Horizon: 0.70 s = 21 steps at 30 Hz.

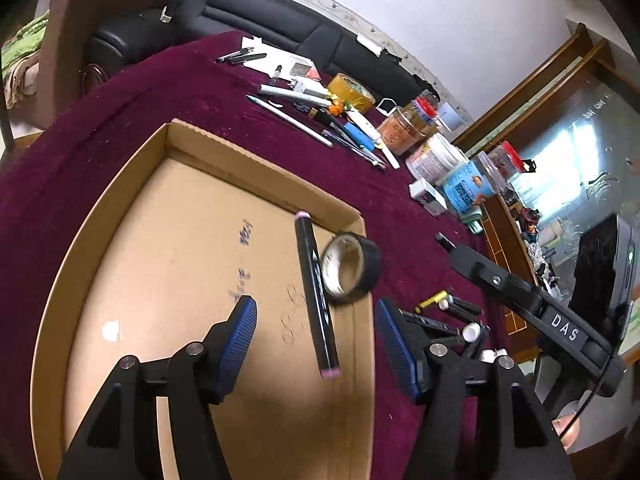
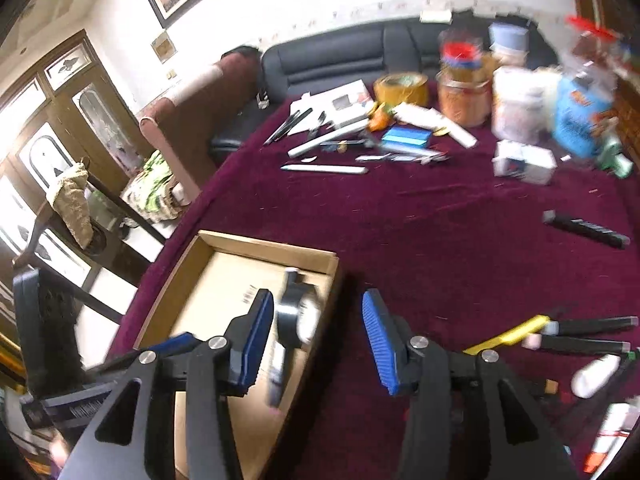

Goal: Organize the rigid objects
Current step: 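Carry the marker and tape roll into the cardboard tray and open both tools, then grasp a red-capped black marker with the left tool while the right tool grasps the grey glue box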

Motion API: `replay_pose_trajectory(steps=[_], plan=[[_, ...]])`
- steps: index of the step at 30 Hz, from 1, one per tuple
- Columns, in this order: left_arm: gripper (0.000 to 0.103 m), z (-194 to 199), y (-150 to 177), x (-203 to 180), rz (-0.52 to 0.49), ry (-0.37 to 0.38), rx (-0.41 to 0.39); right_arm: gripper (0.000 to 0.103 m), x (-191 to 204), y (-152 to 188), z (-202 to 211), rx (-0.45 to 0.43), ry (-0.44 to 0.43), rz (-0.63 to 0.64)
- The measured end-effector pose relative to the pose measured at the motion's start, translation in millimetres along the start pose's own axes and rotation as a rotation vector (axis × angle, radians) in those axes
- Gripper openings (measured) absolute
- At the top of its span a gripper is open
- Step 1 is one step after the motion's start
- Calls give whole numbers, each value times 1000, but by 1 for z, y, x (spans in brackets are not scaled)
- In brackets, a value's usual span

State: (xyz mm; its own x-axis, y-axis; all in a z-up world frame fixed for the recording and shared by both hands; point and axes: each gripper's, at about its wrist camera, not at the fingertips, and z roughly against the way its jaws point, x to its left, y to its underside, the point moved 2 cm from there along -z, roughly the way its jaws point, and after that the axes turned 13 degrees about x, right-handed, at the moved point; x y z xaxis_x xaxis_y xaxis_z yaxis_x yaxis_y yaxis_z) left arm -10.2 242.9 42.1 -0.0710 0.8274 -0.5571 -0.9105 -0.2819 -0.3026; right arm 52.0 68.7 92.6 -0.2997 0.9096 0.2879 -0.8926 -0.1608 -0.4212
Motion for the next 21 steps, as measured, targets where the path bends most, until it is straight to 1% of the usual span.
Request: replay_pose_trajectory(steps=[3, 5, 6, 7, 8, 9, 10, 11, 12, 13, 15, 16, 18, 19, 20, 21], plan=[[65, 9, 18, -19, -30, 7, -2, 45, -19, 24, 25, -45, 48, 11], [67, 17, 32, -42, -79, 29, -2, 47, -37, 41, 43, -78, 88, -1], [76, 18, 39, -52, -105, 39, 2, 52, -50, 52, 54, -98, 112, -23], [81, 17, 47, -70, -154, 51, 14, 59, -64, 63, 63, -118, 133, -54], [87, 15, 53, -84, -198, 56, 27, 61, -79, 76, 73, -141, 149, -97], [89, 10, 59, -101, -256, 57, 46, 63, -102, 93, 85, -166, 159, -162], [90, 2, 64, -116, -310, 56, 65, 63, -119, 105, 93, -181, 162, -214], [90, -6, 68, -128, -351, 49, 82, 63, -134, 115, 99, -192, 164, -259], [90, -16, 72, -140, -389, 31, 106, 63, -157, 130, 108, -214, 173, -326], [90, -30, 76, -151, -420, 8, 136, 63, -170, 138, 112, -227, 187, -360], [89, -53, 83, -166, -454, -8, 192, 63, -201, 157, 123, -251, 249, -439], [89, -66, 86, -171, -458, -22, 224, 63, -208, 163, 126, -261, 261, -455], [89, -80, 90, -179, -470, -37, 245, 63, -227, 175, 133, -295, 290, -492], [89, -89, 89, -182, -485, -57, 242, 64, -233, 178, 134, -305, 294, -499], [89, -94, 90, -182, -494, -83, 235, 64, -240, 182, 135, -316, 299, -507], [89, -102, 86, -183, -502, -133, 228, 65, -249, 184, 133, -323, 306, -519]])
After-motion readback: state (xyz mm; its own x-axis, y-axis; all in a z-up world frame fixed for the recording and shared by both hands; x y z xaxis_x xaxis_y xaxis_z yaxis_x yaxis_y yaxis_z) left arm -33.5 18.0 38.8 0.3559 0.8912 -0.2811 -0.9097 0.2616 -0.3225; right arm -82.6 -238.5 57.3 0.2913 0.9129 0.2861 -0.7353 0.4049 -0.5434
